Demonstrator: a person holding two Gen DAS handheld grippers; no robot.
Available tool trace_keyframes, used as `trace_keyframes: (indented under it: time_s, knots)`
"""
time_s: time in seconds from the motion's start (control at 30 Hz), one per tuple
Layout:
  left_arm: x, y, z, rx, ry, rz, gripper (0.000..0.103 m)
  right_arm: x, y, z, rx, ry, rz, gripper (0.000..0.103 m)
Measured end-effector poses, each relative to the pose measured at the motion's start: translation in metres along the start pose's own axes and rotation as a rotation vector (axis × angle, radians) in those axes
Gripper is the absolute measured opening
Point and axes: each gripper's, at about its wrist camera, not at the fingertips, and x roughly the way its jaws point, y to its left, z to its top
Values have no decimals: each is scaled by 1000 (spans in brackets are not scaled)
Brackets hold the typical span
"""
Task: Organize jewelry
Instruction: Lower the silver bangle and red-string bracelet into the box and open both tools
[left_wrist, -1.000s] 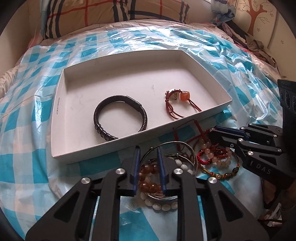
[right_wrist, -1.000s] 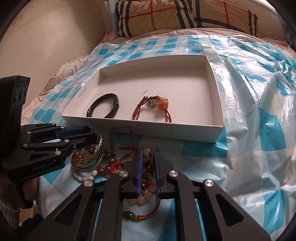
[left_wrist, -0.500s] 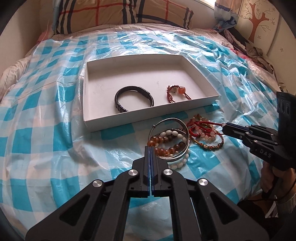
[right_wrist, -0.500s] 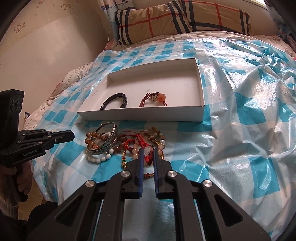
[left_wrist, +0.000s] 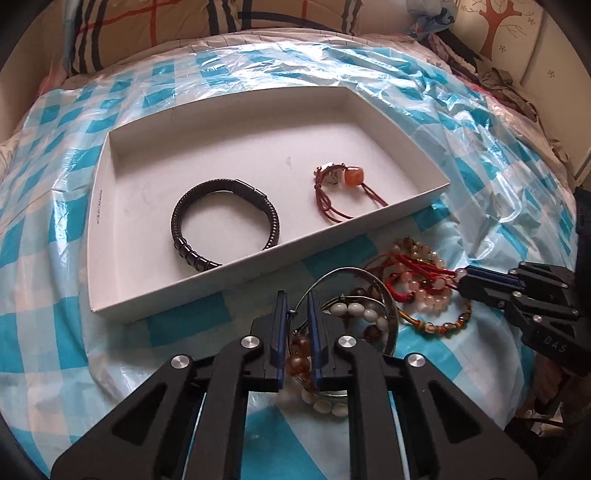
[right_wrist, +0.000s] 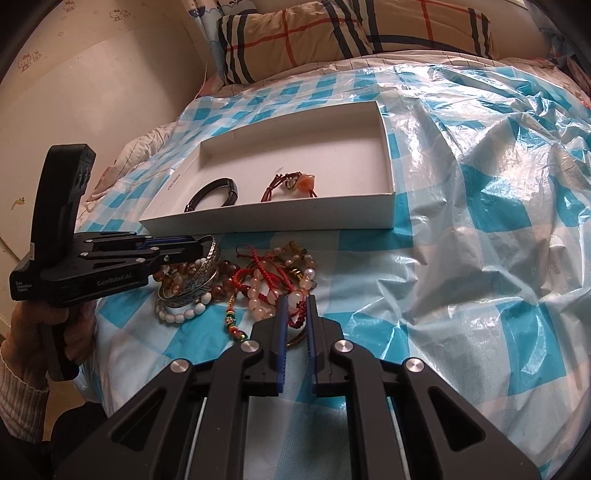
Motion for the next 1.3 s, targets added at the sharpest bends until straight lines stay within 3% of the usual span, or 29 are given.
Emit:
trace_keyframes:
  time_s: [0.33,0.57,0.8,1.3]
  knots:
    - [-77,17,-35,-147,-88,-73,6,-29,4,-1,14,-71,-2,10]
    - [-112,19,-50,-188,-130,-113,6,-49,7,0,16,-102,-8,10]
    - [-129,8,-45,-174,-170,-122,6,-70,16,4,12,-145,4,10]
    - [-125,-12,-19,-113,-243,-40,6,-86,36,37,-36,-256,57,10]
